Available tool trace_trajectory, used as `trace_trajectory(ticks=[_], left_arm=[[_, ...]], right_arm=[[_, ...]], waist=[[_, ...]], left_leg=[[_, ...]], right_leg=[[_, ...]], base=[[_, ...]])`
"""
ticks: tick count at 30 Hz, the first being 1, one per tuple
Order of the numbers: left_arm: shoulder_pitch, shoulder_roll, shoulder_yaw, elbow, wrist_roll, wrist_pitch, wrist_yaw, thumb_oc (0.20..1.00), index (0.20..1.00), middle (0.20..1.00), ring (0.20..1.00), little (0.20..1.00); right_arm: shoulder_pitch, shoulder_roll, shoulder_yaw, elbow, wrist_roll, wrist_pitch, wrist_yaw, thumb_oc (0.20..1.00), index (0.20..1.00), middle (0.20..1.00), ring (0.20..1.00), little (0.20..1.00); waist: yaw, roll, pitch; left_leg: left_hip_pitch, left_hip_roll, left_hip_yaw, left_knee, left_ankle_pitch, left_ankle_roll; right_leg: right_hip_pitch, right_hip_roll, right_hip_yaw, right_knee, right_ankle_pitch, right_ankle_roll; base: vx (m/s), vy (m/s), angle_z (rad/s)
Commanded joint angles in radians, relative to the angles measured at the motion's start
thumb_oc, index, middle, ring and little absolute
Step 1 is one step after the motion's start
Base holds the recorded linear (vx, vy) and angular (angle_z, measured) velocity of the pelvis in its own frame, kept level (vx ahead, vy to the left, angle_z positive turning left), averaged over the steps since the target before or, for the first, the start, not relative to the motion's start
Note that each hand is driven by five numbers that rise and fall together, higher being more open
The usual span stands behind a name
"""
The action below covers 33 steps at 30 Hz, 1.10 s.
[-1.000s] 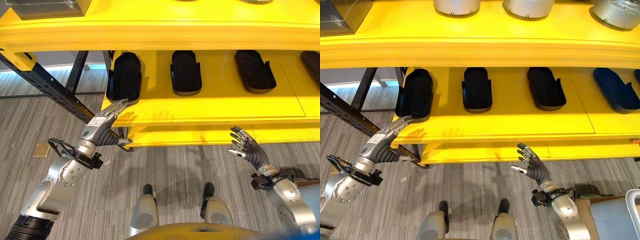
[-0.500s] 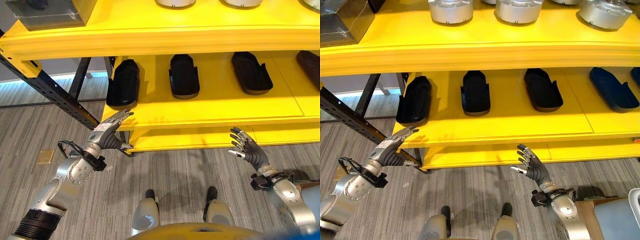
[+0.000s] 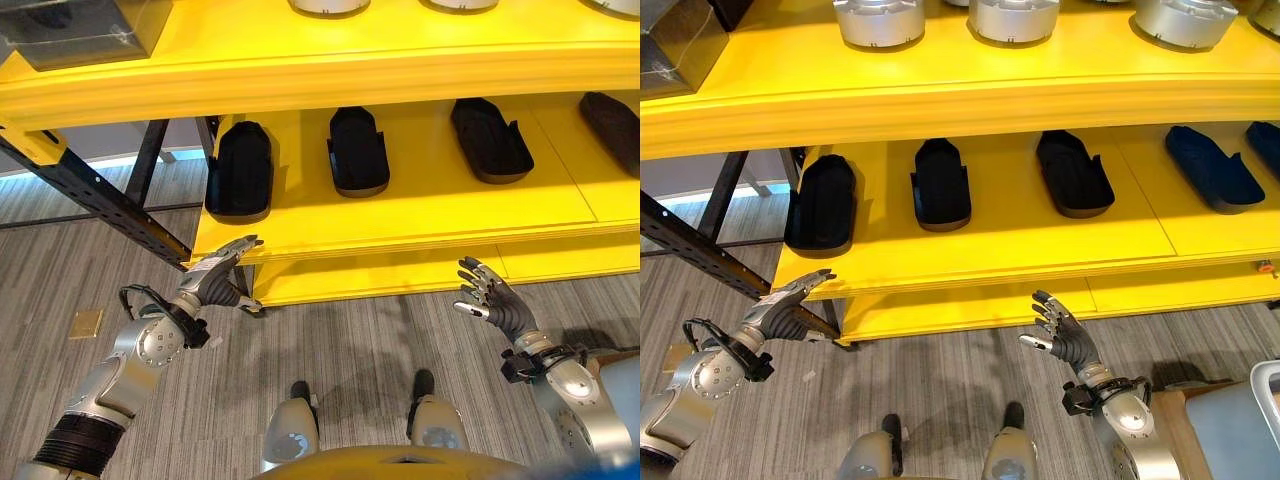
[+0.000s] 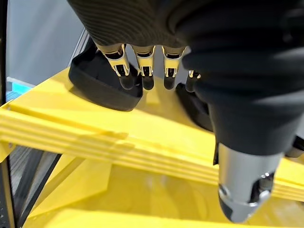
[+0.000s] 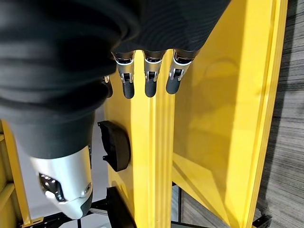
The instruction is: Move parts from the plastic box to the shelf.
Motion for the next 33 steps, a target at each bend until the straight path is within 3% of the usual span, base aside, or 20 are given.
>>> trace_trajectory(ticks=[1,15,33], left_arm=[[-0.069,0.048,0.013,0.016,-0.048,-0.010,-0.012,1.000,1.000,1.000,1.000,1.000],[-0.144,0.138,-0.009,0.087,-0.103,0.001,-0.073,1.000,1.000,1.000,1.000,1.000],[-0.304,0.218,-0.145,0.237,-0.063,0.014,-0.130,1.000,1.000,1.000,1.000,1.000]], right_arm=[[0.013,0.018,-0.028,-0.102,0.009,-0.029,0.015,1.000,1.000,1.000,1.000,1.000],[0.041,0.025,-0.038,-0.094,0.007,-0.020,0.041,1.000,1.000,1.000,1.000,1.000],[0.056,0.008,-0.035,-0.102,0.017,-0.013,0.074,1.000,1.000,1.000,1.000,1.000]], waist=[[-0.003,-0.021,-0.008],[-0.013,-0.020,-0.004],[-0.033,-0.022,0.017]], left_leg=[[-0.037,0.043,-0.010,-0.008,0.065,-0.011],[-0.043,0.046,-0.005,0.001,0.069,-0.017],[-0.061,0.047,0.000,0.024,0.065,-0.020]], right_leg=[[0.040,-0.056,0.024,0.050,-0.032,0.074],[0.030,-0.056,0.033,0.060,-0.033,0.077],[0.002,-0.056,0.049,0.085,-0.036,0.079]], base=[[0.00,0.000,0.00],[0.00,0.000,0.00],[0.00,0.000,-0.03]])
